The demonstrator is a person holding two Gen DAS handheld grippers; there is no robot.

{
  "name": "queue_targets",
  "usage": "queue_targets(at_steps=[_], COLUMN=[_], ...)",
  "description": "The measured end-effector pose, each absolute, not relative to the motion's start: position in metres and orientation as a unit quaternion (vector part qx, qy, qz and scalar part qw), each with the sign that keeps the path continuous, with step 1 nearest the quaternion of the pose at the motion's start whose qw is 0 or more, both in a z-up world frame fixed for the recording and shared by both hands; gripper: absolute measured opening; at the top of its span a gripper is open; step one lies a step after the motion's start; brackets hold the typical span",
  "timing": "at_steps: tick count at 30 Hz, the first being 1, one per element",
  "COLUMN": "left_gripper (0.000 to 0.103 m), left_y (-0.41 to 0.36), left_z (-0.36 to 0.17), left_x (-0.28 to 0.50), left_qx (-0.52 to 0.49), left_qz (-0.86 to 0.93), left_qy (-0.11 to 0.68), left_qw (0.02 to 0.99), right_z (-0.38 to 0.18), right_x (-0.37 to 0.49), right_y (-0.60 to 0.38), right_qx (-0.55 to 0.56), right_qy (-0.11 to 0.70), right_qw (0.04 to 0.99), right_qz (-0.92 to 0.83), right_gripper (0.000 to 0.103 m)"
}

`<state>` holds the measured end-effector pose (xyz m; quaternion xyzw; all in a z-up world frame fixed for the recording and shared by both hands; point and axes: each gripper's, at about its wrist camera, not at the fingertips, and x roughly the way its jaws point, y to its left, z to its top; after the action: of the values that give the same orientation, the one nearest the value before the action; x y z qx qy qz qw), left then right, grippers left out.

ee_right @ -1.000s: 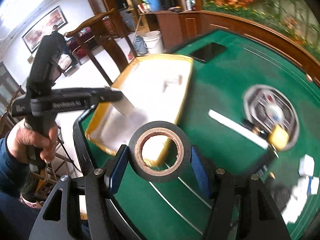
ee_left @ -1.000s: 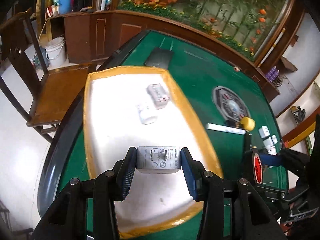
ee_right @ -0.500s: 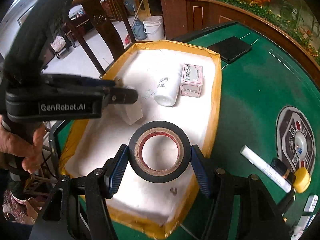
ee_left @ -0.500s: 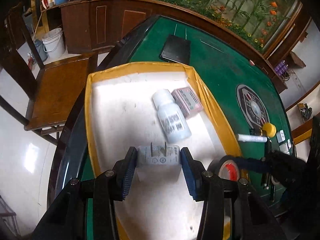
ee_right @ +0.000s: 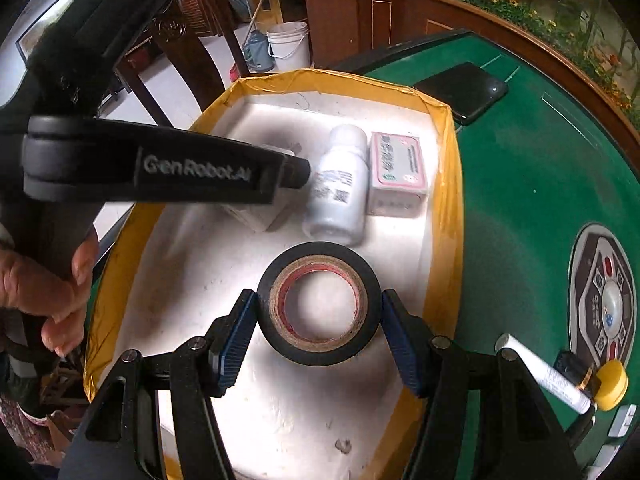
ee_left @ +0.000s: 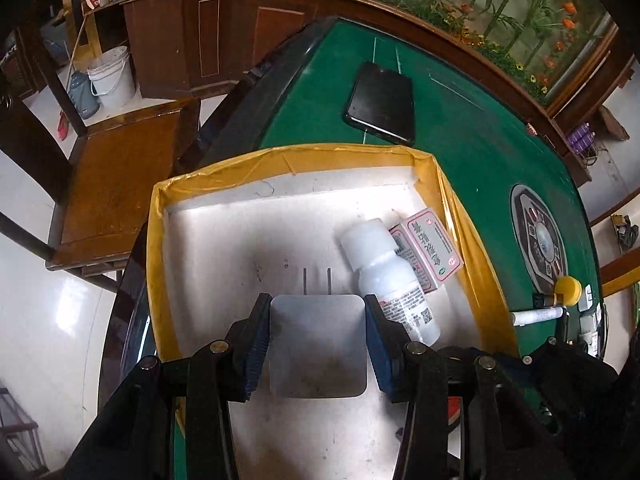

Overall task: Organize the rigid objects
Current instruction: 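Lower charger and tape roll into the white tray and open both tools, then move both tools back over the table toward the markers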

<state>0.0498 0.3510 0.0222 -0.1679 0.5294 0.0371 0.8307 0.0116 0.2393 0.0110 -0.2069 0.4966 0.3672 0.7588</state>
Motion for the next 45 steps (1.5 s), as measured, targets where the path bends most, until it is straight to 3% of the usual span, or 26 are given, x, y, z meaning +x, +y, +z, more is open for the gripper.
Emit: queue_targets(at_steps=[6, 8, 15, 22, 32, 45], left_gripper=[0.050, 0.060, 0.060, 0.060, 0.060, 0.061], left_y=[0.356, 0.356, 0.331, 0.256, 0.115, 0.101], left_z=[0.031, 0.036, 0.067, 0.082, 0.063, 0.021], left_x=[0.037, 0.031, -0.001, -0.018, 0.017, 0.104], left_qx=[-0.191, -0.197, -0.195, -0.168, -0.074, 0.018], left_qz=[0.039, 0.041, 0.028, -0.048, -0.156, -0.139], left_qy=[0.514, 0.507, 0.466, 0.459, 0.506, 0.565], left_qw=[0.836, 0.838, 0.863, 0.871, 0.845, 0.813], right_z=[0.014, 0.021, 0.052, 0.061, 0.062, 0.062], right_x=[0.012, 0.011, -0.008, -0.033, -0.039, -0.042], right_y=[0.239, 0.235, 0.194, 0.083, -0.068, -0.156], right_qx=[-0.200, -0.188, -0.152, -0.084, 0.014, 0.045], right_qy=[0.500, 0.495, 0.474, 0.485, 0.507, 0.506], right_qw=[0.757, 0.759, 0.769, 0.792, 0.828, 0.837], right_qz=[0.371, 0.378, 0.400, 0.361, 0.238, 0.201], right_gripper=[0.063, 0.066, 0.067, 0.067, 0.067, 0.067])
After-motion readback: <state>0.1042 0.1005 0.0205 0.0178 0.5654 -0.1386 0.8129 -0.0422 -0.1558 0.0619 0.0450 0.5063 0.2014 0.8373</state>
